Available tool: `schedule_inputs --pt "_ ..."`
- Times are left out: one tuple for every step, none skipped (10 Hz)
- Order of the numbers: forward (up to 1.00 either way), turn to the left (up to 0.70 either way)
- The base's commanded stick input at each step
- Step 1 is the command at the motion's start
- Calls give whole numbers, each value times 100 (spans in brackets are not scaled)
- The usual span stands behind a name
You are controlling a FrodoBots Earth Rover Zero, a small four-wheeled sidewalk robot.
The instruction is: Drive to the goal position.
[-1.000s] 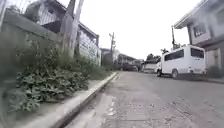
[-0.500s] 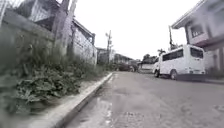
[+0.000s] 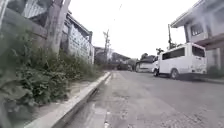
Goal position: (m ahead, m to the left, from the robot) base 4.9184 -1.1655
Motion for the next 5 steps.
schedule_inputs --pt "70 0" --pt "70 -22" --pt "70 -33" --pt "70 -35" --pt "70 -21"
